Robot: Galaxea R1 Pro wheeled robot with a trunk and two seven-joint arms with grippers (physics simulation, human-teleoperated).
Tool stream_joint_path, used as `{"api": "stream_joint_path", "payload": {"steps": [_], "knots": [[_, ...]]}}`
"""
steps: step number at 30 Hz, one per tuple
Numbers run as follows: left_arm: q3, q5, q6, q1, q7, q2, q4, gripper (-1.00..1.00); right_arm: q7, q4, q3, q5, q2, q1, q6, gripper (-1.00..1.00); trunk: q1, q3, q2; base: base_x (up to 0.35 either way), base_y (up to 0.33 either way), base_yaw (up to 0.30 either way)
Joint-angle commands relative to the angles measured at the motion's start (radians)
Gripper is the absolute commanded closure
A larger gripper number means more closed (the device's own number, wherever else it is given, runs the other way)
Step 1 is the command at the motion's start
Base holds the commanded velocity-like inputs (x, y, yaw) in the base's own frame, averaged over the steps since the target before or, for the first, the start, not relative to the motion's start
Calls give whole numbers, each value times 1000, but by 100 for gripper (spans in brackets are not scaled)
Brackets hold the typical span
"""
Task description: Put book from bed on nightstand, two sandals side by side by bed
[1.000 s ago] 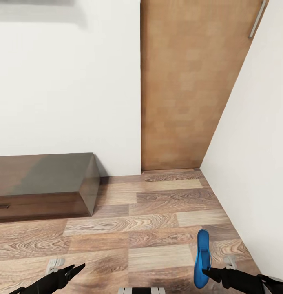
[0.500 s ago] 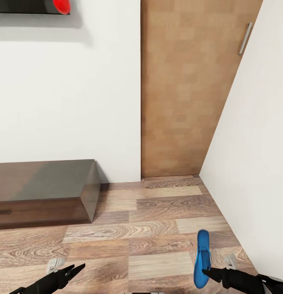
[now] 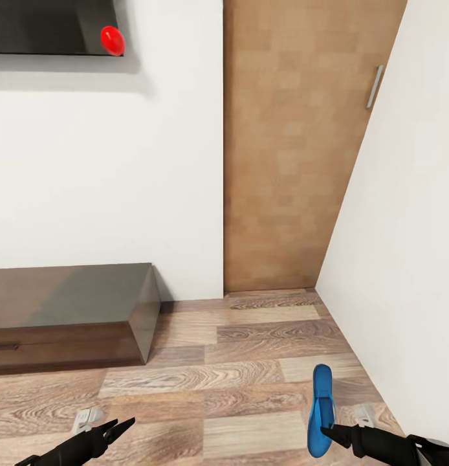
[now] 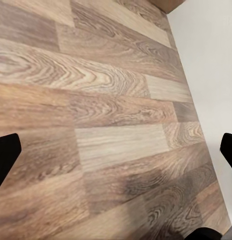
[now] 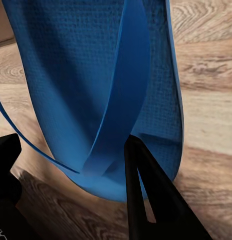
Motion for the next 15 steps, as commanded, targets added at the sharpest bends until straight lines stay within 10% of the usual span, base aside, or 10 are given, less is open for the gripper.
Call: {"api": "stream_joint_path", "payload": {"steps": [1, 15], "knots": [[1, 5, 10, 0, -3, 0, 0, -100, 8, 0, -8, 9, 0, -1, 4, 100, -1, 3, 0, 0, 0, 0], [1, 5, 10, 0, -2, 0, 0, -100, 8, 0, -8, 9, 0, 0, 4, 100, -7, 57, 3, 0, 0, 0]]}}
